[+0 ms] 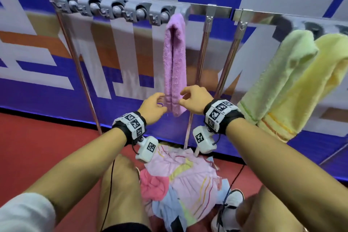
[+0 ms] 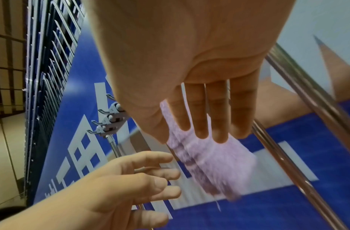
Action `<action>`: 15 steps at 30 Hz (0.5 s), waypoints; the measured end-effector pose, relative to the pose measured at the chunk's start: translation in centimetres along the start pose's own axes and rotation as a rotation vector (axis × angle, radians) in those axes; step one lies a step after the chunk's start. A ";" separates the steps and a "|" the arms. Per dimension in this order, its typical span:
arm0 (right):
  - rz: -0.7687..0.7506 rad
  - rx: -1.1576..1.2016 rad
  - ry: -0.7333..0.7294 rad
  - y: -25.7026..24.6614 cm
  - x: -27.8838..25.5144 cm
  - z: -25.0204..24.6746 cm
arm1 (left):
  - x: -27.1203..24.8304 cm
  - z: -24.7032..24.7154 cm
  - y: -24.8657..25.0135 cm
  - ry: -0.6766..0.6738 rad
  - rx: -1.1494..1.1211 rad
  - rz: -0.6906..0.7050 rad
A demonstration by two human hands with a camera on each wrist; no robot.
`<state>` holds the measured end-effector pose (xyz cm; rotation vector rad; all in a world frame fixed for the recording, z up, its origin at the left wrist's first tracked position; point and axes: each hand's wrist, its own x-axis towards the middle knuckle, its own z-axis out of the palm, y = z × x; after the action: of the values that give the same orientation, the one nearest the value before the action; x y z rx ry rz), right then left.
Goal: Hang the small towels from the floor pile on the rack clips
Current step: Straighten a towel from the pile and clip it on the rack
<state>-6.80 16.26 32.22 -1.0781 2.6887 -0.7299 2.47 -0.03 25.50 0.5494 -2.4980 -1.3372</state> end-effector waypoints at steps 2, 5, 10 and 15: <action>0.019 -0.024 -0.076 1.6 -1.1 1.6 | -0.9 1.5 -1.2 -0.041 0.018 -0.011; 0.051 -0.073 -0.141 4.5 -2.9 4.3 | -2.2 3.8 -3.1 -0.159 0.137 -0.015; 0.114 -0.122 -0.274 8.9 -5.5 8.1 | -4.1 7.4 -6.5 -0.373 0.275 0.000; 0.160 -0.073 -0.296 11.9 -6.7 10.9 | -4.3 9.3 -9.4 -0.390 0.304 -0.017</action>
<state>-5.75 24.10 16.59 -0.8930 2.5249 -0.4107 4.68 3.99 12.35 0.3988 -3.0508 -1.1688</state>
